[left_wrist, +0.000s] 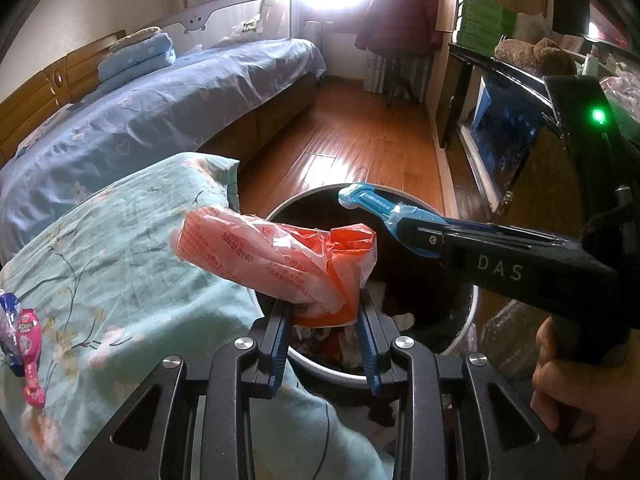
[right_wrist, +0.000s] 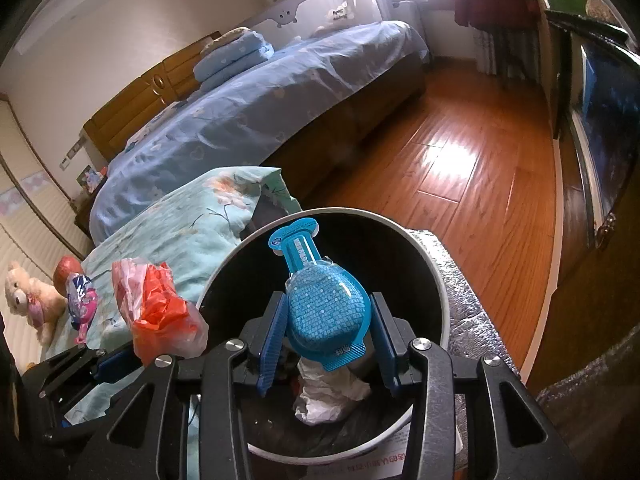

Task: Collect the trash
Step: 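Carry the blue hairbrush and orange bag over the trash bin with both tools, then open both tools to drop the hairbrush and orange bag into the bin, then move both open tools back over the bedspread toward the remaining items, then grasp the pink candy toy with the right tool while the left tool grasps the blue wrapper, then carry the pink candy toy and blue wrapper over the trash bin with both tools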

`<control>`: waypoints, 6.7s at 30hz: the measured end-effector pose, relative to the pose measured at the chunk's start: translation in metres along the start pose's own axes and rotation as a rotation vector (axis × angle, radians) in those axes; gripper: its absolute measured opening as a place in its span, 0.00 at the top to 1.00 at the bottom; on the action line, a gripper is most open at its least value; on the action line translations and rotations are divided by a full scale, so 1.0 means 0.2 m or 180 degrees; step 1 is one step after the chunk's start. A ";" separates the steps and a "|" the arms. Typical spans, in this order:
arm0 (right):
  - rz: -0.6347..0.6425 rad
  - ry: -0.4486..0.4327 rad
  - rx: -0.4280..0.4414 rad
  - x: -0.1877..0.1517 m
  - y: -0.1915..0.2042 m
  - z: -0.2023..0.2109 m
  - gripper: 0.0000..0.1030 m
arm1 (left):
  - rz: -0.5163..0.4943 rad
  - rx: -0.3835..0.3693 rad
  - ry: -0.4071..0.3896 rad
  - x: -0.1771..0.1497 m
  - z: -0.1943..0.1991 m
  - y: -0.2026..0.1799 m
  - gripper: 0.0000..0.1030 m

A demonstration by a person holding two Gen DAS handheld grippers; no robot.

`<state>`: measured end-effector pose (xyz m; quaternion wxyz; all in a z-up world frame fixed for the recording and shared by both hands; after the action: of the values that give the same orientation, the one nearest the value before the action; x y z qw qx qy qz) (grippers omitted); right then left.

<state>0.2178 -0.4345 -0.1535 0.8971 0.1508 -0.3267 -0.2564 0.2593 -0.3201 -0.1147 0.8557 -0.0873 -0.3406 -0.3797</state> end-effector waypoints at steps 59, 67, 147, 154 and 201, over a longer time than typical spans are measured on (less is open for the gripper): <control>0.0763 0.0484 0.0807 -0.73 1.11 -0.08 0.12 | 0.1561 0.1144 0.0062 -1.04 0.80 1.03 0.37; 0.0956 0.0572 0.0878 -0.82 1.30 -0.16 0.12 | 0.1697 0.1304 0.0118 -1.14 0.82 1.19 0.37; 0.1463 0.0665 0.0715 -0.72 1.27 -0.30 0.80 | 0.1610 0.0672 0.0058 -0.84 0.50 1.00 0.85; 0.1295 0.0538 0.0668 -0.69 1.16 -0.19 0.80 | 0.1401 0.0667 0.0043 -0.77 0.54 0.88 0.85; 0.0599 0.0103 0.0394 -0.38 0.57 0.08 0.80 | 0.0576 0.0341 0.0053 -0.42 0.36 0.39 0.85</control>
<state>0.1979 -0.2995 -0.1310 0.9113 0.1787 -0.3401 -0.1479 0.2369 -0.1857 -0.1063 0.8927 -0.0685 -0.3440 -0.2829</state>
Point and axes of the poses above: each gripper's, at about its wrist camera, not at the fingertips, and z roughly against the way its jaws point, y to its left, x to its top, the point moved 9 cm from there along -z, roughly the way its jaws point, and after that the axes turned 14 degrees about -z, right-handed, at the moved point
